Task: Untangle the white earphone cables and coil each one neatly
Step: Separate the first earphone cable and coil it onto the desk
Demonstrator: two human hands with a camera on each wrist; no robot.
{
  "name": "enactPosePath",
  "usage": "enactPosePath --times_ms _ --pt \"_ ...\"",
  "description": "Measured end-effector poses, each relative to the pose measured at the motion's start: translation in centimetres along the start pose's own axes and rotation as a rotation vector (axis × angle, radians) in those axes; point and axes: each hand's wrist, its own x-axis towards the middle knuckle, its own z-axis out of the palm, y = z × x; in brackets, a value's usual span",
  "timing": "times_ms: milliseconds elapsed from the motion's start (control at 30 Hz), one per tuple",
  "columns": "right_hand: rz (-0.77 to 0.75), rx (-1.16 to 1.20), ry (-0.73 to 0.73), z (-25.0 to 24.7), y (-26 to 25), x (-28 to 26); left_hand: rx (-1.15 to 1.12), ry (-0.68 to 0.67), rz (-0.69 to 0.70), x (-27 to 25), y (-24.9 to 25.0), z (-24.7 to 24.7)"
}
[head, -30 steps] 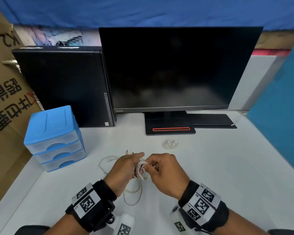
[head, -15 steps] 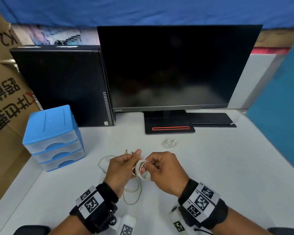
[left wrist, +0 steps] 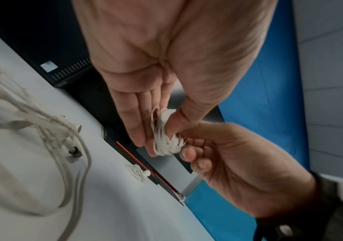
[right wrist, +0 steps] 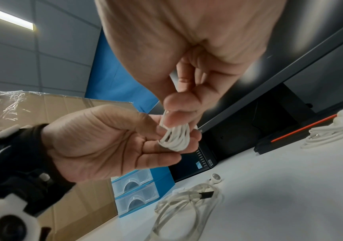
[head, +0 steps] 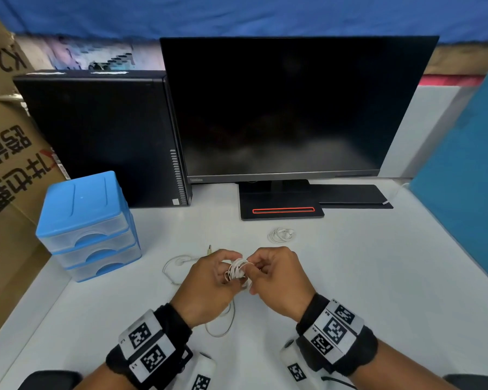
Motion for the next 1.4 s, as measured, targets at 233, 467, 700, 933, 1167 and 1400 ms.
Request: enactPosePath --times_ms 233,467,700,933,1167,1400 --pt "0.023 0.077 -0.031 0.2 0.2 0.0 0.070 0.082 0.017 -0.2 -0.4 0.5" --pt "0.026 0.124 -0.033 0.4 0.0 -0.2 0.138 0.068 0.104 -0.1 0.3 -0.4" --pt "-0.083 -0.008 0.080 0.5 0.9 0.1 0.081 0.096 0.072 0.1 0.7 -0.9" --pt "0.042 0.230 0.017 0.5 0.5 0.1 0.035 0.050 0.023 0.2 0.9 -1.3" --pt "0.085 0.302 -0.037 0.3 0.3 0.1 -0.127 -0.046 -0.039 0.6 0.7 -2.2" --pt "0.100 0.298 -0.095 0.4 0.5 0.2 -0.452 -0.184 -0.116 0.9 0.2 -3.0"
